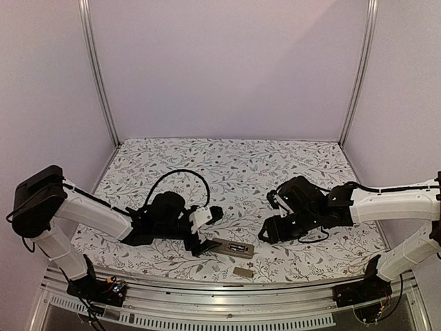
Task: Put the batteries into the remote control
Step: Pick up the battery cover from the corner of the board.
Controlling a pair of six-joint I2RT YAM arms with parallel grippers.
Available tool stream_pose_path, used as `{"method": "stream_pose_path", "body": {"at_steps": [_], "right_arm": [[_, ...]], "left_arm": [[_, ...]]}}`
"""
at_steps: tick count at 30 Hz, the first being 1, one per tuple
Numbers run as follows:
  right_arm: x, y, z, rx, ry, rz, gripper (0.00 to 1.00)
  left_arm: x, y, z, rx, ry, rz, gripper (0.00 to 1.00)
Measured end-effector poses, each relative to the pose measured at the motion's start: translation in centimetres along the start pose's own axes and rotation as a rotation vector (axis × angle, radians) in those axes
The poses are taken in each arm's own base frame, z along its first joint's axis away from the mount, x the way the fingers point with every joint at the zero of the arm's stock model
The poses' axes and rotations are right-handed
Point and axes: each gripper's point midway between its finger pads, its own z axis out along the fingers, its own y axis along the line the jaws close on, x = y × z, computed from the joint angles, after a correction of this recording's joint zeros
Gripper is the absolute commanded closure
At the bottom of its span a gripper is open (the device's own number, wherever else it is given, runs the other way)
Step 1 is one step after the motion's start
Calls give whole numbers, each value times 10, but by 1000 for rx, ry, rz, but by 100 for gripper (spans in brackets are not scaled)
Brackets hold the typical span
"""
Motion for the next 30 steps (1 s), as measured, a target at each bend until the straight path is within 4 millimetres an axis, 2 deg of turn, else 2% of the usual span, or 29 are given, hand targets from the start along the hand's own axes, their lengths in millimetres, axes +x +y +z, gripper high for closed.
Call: {"method": "stream_pose_path", "body": {"at_steps": [3,7,11,14,18,20,23,27,30], "right_arm": [[-1,-6,2,9,-4,74,44],[-3,-8,11,2,0,129,45],[7,-13,16,8,27,162,52],[14,-17,16,17,42,190,56],[34,-18,18,43,91,217,60],[47,-13,19,47,122,218,65],[60,-3,20,40,155,225,68],[78,8,24,26,208,245,69],[95,14,30,29,263,249,63]], "left_arm": [[-1,-3,9,84,8,36,10],[11,-16,17,202,56,64,10],[18,-32,13,293,65,66,12],[25,-36,12,294,79,69,19],[34,-28,19,217,121,76,28],[40,-27,24,188,148,81,33],[36,-31,27,163,141,101,39],[34,-40,27,145,147,111,43],[35,-50,23,139,154,113,42]]}}
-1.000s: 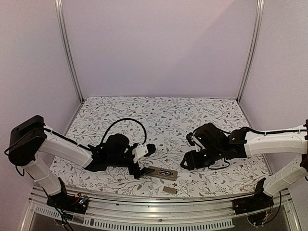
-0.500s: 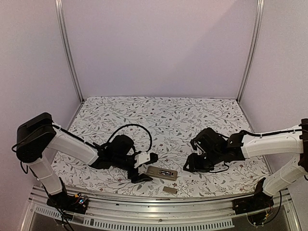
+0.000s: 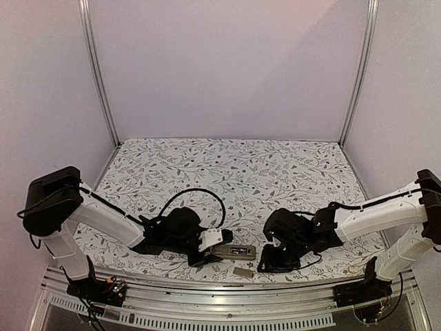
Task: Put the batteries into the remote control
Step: Pick up the battery cover from the corner of the board.
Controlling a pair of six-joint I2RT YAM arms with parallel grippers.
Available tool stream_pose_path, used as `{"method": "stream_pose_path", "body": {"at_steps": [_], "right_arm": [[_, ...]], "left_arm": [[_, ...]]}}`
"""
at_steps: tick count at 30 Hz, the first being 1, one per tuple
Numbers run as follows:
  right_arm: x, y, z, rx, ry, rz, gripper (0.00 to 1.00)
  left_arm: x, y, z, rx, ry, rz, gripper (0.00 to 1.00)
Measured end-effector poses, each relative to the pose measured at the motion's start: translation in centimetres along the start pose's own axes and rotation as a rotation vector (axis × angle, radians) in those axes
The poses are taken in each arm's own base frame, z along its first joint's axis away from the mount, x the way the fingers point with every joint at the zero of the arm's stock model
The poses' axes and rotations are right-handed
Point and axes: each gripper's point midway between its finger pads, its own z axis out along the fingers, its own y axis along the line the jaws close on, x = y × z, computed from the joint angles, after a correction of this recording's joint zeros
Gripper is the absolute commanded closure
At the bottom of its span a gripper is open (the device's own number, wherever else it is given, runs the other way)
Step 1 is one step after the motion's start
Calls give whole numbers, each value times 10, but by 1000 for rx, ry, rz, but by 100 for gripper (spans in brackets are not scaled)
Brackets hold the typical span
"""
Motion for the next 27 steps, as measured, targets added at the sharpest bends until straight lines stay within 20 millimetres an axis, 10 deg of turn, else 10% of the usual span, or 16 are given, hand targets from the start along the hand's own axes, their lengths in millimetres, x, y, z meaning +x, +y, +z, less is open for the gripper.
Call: {"method": "stream_pose_path", "body": {"at_steps": [11,27], "right_arm": [[12,15,17,-17,54,-34,54],[-1,33,22,-162,-120,-732,45]], "left_arm": [[2,-5,-6,-26,16,-44,22],[-28,2,-59,-83,-110,-93,20]]}}
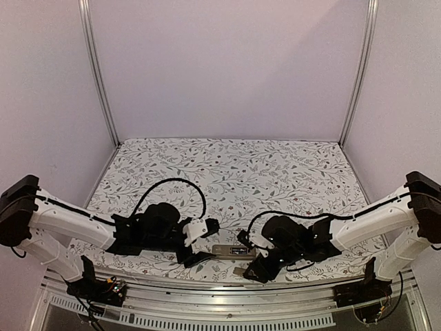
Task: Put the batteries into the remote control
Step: Pick up the battery cover from the corner of the board.
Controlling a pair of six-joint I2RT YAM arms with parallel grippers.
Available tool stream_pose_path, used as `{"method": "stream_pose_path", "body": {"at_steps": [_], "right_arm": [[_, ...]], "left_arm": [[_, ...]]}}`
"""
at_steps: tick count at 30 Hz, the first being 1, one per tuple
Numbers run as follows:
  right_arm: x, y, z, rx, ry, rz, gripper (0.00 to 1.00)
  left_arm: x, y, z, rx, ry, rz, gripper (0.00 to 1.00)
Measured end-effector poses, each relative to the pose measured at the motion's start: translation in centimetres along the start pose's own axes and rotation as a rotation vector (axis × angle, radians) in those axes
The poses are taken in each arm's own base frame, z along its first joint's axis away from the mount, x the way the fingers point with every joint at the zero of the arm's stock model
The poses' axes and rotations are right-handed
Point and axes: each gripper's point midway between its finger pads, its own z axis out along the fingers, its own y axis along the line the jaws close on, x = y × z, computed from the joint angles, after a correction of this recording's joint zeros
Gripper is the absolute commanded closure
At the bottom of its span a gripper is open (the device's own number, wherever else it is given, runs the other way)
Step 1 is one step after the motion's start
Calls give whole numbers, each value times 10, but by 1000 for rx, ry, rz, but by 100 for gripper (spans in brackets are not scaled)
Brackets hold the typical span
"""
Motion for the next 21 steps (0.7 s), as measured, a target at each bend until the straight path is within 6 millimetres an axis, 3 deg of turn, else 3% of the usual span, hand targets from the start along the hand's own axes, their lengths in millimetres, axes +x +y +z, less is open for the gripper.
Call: {"method": "stream_pose_path", "body": {"at_steps": [10,21], "right_arm": [[10,18,14,2,7,-224,53],[-1,23,29,172,30,-247,60]], "left_arm": [[2,2,-5,-16,-7,-6,20],[2,3,-5,-23,-6,-5,20]]}}
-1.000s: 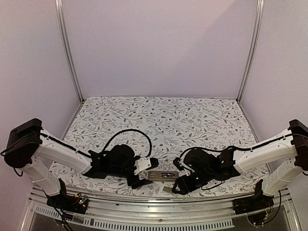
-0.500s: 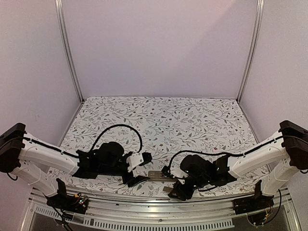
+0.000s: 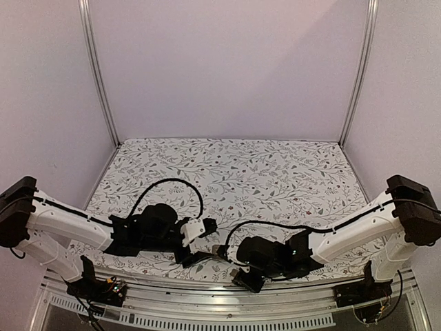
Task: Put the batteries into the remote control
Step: Pick up the battery cover from the corner of the board.
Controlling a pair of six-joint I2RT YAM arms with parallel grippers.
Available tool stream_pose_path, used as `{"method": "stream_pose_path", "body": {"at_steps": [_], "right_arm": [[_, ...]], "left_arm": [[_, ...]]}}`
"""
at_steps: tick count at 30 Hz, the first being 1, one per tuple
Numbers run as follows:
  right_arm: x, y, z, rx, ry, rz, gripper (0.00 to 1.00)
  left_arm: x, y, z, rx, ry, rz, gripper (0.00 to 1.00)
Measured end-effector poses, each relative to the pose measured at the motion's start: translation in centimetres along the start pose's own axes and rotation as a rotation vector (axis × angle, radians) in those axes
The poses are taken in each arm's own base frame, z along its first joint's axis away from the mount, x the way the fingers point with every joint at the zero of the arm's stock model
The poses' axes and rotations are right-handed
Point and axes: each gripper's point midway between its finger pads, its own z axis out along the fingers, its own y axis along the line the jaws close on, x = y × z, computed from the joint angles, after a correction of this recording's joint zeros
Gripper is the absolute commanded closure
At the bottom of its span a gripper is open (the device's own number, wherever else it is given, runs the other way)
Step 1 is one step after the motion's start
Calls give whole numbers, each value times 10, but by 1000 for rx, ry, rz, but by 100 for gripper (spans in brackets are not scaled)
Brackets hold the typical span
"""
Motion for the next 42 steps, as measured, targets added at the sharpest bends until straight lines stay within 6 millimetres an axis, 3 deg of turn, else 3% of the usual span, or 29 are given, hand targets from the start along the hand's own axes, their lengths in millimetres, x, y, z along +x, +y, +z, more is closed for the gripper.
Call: {"method": "stream_pose_path", "body": {"at_steps": [20,30,37,42], "right_arm": [[-10,-20,5,155,14,36,68],[-13,-27,2,130,32,-10,48],[-14,-22,-36,62,-44,62,46],[4,-18,-34,66,-19,113,45]], "left_arm": [[-11,2,-7,-8,-36,1,20],[-13,3,-8,-9,-42,8,20],[-8,0,-1,4,-35,14,17],[11,-7,14,35,17,25,16]]}}
